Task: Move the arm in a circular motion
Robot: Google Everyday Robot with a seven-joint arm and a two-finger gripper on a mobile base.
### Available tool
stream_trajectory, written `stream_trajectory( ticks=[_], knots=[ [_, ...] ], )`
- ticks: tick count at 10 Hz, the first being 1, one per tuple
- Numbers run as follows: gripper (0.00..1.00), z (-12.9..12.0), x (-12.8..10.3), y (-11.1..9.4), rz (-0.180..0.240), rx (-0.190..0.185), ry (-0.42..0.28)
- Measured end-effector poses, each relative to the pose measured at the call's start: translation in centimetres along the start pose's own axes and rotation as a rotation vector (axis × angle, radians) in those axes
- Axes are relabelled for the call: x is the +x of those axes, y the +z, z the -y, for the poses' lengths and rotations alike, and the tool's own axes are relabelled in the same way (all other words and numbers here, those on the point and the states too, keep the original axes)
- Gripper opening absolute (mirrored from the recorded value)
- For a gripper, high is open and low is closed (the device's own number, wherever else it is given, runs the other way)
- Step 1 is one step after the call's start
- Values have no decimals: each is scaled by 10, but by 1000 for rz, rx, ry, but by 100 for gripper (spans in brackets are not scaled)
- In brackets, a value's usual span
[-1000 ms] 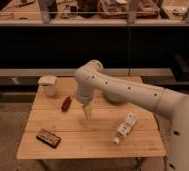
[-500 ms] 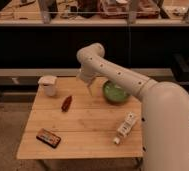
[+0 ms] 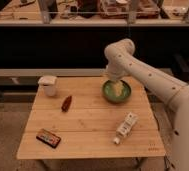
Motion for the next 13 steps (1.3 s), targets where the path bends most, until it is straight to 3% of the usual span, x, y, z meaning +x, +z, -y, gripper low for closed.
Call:
stream_trajectory(
  ticks=[1,3,4,6,8,10,12,13],
  knots=[
    [80,-49,14,-1,1,-16,86],
    [80,-123,7,-1,29,-22,181],
    [80,-158,-14,-1,44,-13,187],
    [80,-187,-58,-5,61,12,127],
    [80,-199,-132,-6,100,28,-26],
    [80,-191,-203,-1,170,35,-173],
    [80,-162,-289,12,278,48,-355],
    [80,-147,-314,21,309,52,-411]
  ],
)
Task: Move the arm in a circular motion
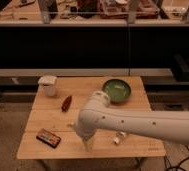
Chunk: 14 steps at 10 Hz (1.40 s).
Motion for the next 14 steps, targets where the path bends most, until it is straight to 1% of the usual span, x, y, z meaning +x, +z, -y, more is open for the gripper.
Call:
stream_trajectory(
  ticks=[1,2,3,4,5,6,7,8,9,10,11,12,13,14],
  knots=[
    [80,36,-9,23,27,-3,-72],
    [80,57,-6,36,29,-8,-105],
    [80,87,14,50,4,-17,-142],
    [80,111,49,54,-34,-33,-158],
    [80,131,102,43,-98,-51,-153],
    [80,139,140,26,-140,-58,-134],
    [80,141,188,-4,-194,-59,-89],
    [80,132,243,-47,-252,-52,-7],
    [80,120,274,-73,-283,-45,56],
    [80,105,299,-94,-304,-40,119],
    [80,82,324,-112,-316,-38,206],
    [80,46,343,-124,-319,-54,313],
    [80,23,348,-127,-318,-69,370],
    [80,-6,348,-130,-314,-82,437]
  ],
)
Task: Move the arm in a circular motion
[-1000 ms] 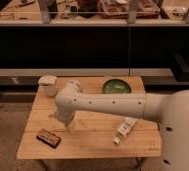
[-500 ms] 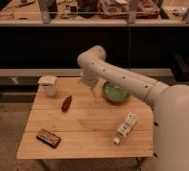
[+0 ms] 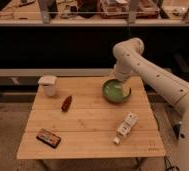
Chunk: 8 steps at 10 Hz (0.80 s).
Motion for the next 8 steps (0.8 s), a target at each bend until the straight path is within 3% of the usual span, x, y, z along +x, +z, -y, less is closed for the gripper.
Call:
stream_trajectory(
  ticks=[3,5,8],
  knots=[
    [80,-48,-12,-11,-3,-27,50],
    [80,-77,-46,-12,-3,-38,21],
    [80,-113,-111,-9,27,-22,-5]
  ],
)
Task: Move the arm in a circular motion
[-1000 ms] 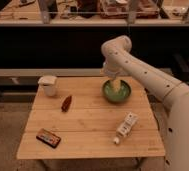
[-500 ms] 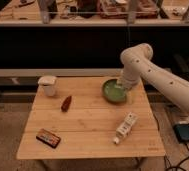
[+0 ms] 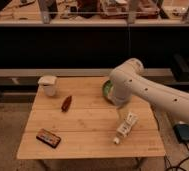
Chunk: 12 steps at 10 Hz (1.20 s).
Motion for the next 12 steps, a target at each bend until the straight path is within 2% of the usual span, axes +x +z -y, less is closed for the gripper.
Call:
stream_trajectory(
  ticks=[2,4,6,7,8,9,10,11,12],
  knots=[
    [80,-6,-44,3,24,19,-46],
    [80,4,-108,10,86,33,-149],
    [80,23,-185,26,177,19,-287],
    [80,38,-213,34,215,12,-341],
    [80,52,-228,40,233,7,-376],
    [80,86,-228,46,221,22,-415],
    [80,114,-214,45,190,42,-430],
    [80,140,-195,42,153,57,-435],
    [80,175,-155,34,88,83,-417]
  ],
)
